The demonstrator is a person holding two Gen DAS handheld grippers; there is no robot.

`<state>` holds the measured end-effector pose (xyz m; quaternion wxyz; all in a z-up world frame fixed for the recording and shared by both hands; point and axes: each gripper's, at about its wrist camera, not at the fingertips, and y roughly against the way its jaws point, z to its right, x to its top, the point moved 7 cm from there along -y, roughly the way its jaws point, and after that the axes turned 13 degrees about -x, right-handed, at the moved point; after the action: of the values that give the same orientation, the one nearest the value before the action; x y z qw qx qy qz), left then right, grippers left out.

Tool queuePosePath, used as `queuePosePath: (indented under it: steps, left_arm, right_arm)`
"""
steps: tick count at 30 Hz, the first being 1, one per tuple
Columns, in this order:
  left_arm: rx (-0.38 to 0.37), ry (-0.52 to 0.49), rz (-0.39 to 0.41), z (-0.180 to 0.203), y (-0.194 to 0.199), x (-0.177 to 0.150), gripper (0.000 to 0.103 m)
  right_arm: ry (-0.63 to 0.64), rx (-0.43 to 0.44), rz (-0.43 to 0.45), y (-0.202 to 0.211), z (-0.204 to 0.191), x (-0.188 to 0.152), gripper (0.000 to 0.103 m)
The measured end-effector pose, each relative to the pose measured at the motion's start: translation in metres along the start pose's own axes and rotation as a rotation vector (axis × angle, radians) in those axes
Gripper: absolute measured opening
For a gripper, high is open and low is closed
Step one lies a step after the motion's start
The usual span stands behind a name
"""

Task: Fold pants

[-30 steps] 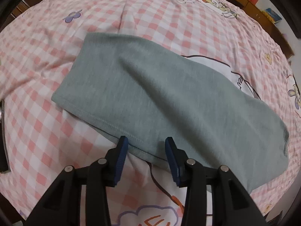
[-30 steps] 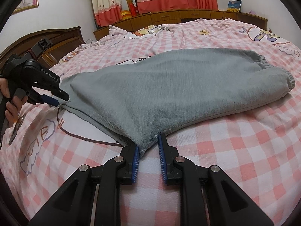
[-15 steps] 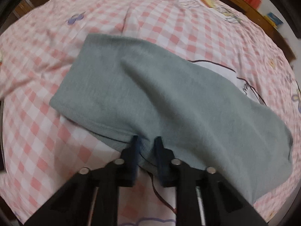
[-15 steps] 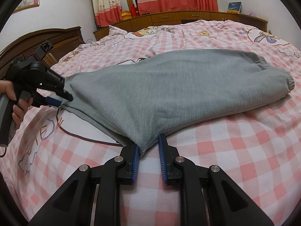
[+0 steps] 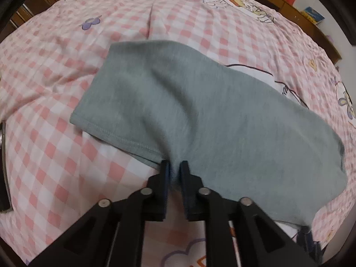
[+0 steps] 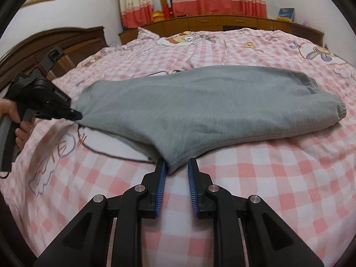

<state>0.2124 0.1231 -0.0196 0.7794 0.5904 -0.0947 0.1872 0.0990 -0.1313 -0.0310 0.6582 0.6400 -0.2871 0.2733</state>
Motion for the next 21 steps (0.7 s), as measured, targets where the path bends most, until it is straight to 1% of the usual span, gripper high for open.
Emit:
queuePosePath:
  steps: [1,4,7,10,11,14,16,19,21]
  left_arm:
    - [0.011,-0.018,0.01,-0.001,0.003,0.001,0.029]
    - [0.014,-0.059,0.042,-0.006,0.017,0.005,0.044]
    - [0.017,-0.055,0.074,-0.016,0.028,0.016,0.044]
    - [0.088,-0.058,0.123,-0.03,0.037,0.028,0.044]
    - [0.101,-0.056,0.131,-0.035,0.039,0.031,0.044]
    - [0.086,-0.038,0.115,-0.046,0.035,0.034,0.044]
    - [0.11,-0.021,0.112,-0.057,0.03,0.038,0.044]
    - [0.141,0.013,0.114,-0.073,0.027,0.041,0.044]
    - [0.136,0.038,0.109,-0.083,0.022,0.041,0.044]
  right_arm:
    - [0.013,0.008,0.005,0.005,-0.001,0.003,0.021]
    - [0.049,0.015,0.063,0.021,-0.003,0.021,0.021]
    - [0.076,0.009,0.094,0.022,-0.007,0.039,0.026]
    - [0.092,0.005,0.061,0.006,-0.011,0.048,0.027]
    - [0.101,-0.002,0.037,-0.004,-0.012,0.048,0.027]
    - [0.104,-0.008,-0.023,-0.022,-0.014,0.037,0.027]
    - [0.11,-0.017,-0.048,-0.029,-0.015,0.027,0.027]
    - [0.114,-0.036,-0.025,-0.03,-0.016,0.02,0.027]
    - [0.123,-0.047,-0.021,-0.03,-0.017,0.019,0.027]
